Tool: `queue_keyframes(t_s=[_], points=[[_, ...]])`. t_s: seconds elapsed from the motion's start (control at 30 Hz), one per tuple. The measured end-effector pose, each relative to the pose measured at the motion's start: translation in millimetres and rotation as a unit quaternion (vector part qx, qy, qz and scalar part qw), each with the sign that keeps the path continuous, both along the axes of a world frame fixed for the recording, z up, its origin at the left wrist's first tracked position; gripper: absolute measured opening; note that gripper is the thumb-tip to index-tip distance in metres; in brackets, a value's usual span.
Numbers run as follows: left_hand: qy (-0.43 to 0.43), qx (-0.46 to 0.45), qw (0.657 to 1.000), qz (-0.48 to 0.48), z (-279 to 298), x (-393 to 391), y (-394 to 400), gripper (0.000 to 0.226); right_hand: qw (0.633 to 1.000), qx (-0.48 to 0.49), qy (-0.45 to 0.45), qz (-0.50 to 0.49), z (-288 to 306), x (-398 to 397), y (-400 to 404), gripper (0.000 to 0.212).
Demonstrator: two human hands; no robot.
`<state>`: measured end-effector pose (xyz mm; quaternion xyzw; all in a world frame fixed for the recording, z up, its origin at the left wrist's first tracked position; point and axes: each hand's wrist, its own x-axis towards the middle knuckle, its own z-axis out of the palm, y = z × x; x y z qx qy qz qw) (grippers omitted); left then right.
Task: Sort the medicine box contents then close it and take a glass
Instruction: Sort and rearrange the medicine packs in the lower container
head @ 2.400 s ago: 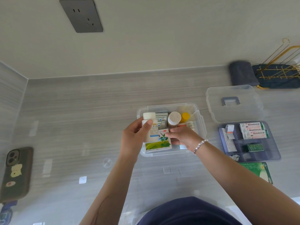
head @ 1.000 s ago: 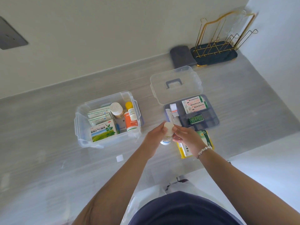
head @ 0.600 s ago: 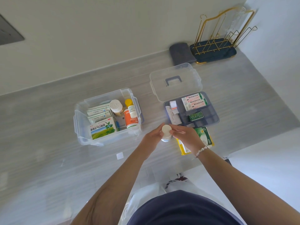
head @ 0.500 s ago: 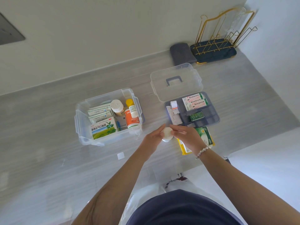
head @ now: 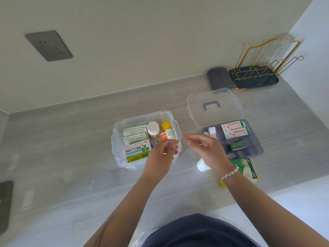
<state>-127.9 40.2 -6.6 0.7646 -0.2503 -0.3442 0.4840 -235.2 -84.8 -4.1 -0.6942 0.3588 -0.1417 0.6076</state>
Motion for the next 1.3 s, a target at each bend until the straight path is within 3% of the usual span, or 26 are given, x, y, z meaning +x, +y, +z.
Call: queue_keyframes(t_s=[0.23,0.37,0.47,0.53,0.63,0.67,0.8,1.1,1.3], points=[[-0.047,0.104,0.993,0.007,-14,64,24,0.017,0.997,0.048,0.033,0.054,-12,60,22,0.018],[-0.067,0.195,0.978,-0.018,-32,91,29,0.029,0.981,-0.006,0.129,0.143,-22,89,28,0.018],[-0.057,0.229,0.971,-0.036,-40,103,28,0.035,0.949,-0.029,0.216,0.229,-29,115,31,0.039],[-0.066,0.252,0.964,-0.053,-43,106,26,0.037,0.925,-0.02,0.282,0.254,-41,128,32,0.035],[-0.073,0.268,0.957,-0.085,-46,112,20,0.034,0.917,0.101,0.317,0.218,-56,139,31,0.019],[-0.073,0.268,0.956,-0.094,-46,115,19,0.032,0.913,0.138,0.32,0.211,-59,141,30,0.014],[-0.067,0.258,0.953,-0.147,-46,129,13,0.022,0.907,0.21,0.302,0.204,-61,140,22,0.03],[-0.022,0.265,0.949,-0.169,-43,143,8,0.022,0.924,0.231,0.246,0.181,-63,139,20,0.037],[-0.009,0.247,0.953,-0.178,-36,145,8,0.027,0.947,0.164,0.219,0.17,-59,136,19,0.027]])
